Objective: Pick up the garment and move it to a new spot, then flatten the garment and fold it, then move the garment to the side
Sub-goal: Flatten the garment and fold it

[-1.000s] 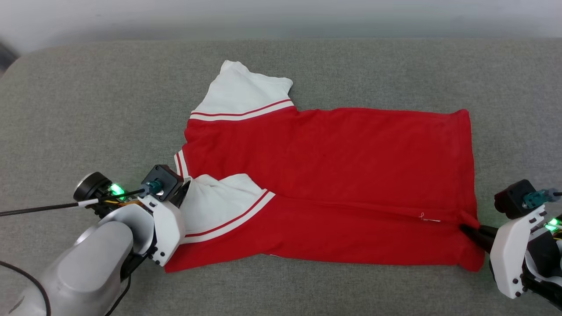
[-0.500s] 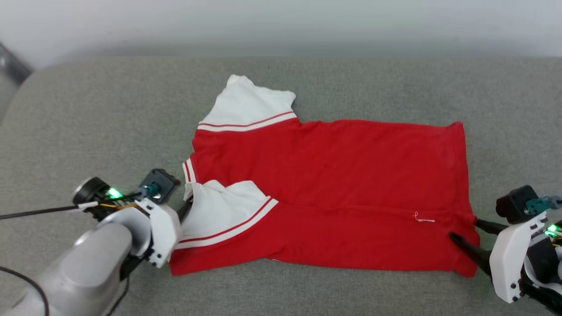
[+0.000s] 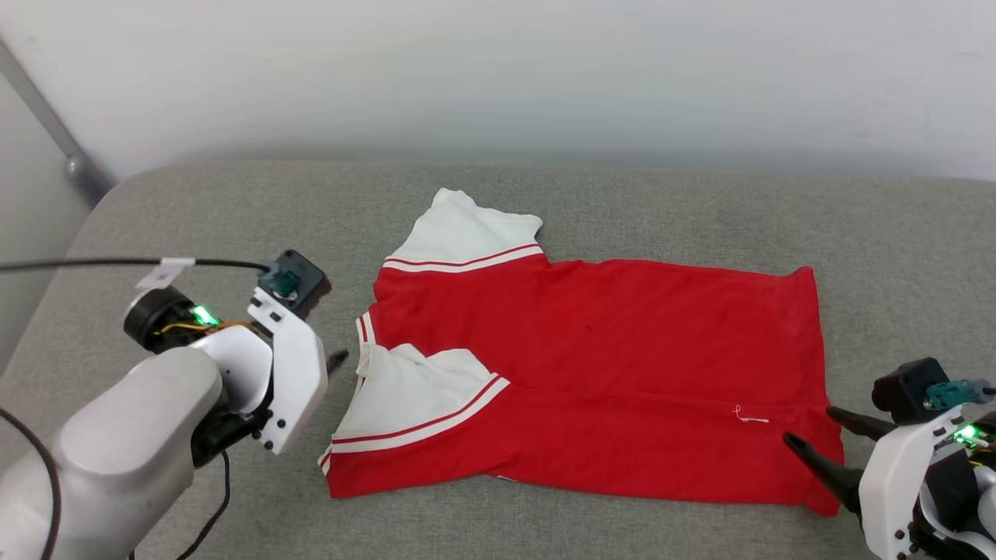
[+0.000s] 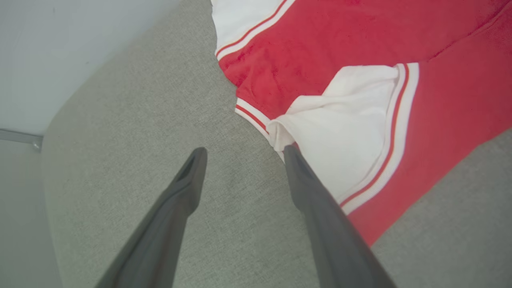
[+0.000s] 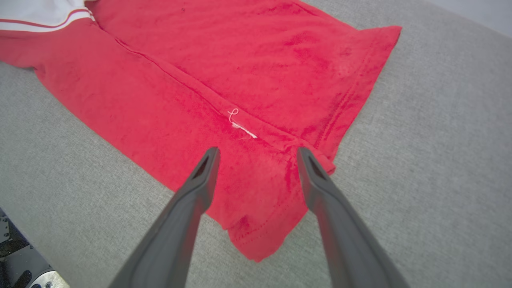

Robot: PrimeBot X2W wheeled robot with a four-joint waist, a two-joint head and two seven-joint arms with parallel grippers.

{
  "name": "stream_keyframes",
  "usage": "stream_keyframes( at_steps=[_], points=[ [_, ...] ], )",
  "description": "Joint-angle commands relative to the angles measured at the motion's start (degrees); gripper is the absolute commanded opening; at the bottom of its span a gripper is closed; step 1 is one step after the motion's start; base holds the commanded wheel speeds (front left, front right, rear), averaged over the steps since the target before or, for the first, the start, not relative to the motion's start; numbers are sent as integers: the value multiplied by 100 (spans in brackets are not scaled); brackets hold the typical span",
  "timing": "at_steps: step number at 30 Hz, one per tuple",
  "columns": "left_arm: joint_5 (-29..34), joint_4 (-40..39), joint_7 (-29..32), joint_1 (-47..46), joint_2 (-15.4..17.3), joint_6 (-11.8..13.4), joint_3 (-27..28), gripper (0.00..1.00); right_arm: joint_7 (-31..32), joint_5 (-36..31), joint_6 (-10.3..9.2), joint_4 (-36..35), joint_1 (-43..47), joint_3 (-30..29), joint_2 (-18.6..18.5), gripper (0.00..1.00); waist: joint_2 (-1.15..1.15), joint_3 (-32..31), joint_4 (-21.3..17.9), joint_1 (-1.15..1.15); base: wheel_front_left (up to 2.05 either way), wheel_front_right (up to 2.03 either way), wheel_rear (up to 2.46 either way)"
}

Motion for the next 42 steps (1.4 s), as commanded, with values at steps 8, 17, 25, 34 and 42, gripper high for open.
stream_keyframes(
  at_steps=[8,17,25,34,42],
  points=[
    [-1200,-651,2181,-358,323,8,-328,100,49,-221,-4,-83,32,-113,224,100,0,149,-121,0,0,0,0],
    [-1450,-482,3049,-303,123,91,-572,100,88,-352,-4,-83,-293,-51,352,100,0,575,-401,0,0,0,0],
    [-1555,-200,3187,-13,-86,40,-825,100,9,-351,-4,17,-466,26,340,100,0,800,-537,0,0,0,0],
    [-1739,-138,3165,90,-52,13,-970,0,151,-247,-4,-95,-747,134,120,100,0,643,-489,0,0,0,0],
    [-1755,-543,2973,-116,125,5,-1058,0,1320,131,-4,-644,-1405,527,-606,100,0,377,-398,0,0,0,0]
  ],
)
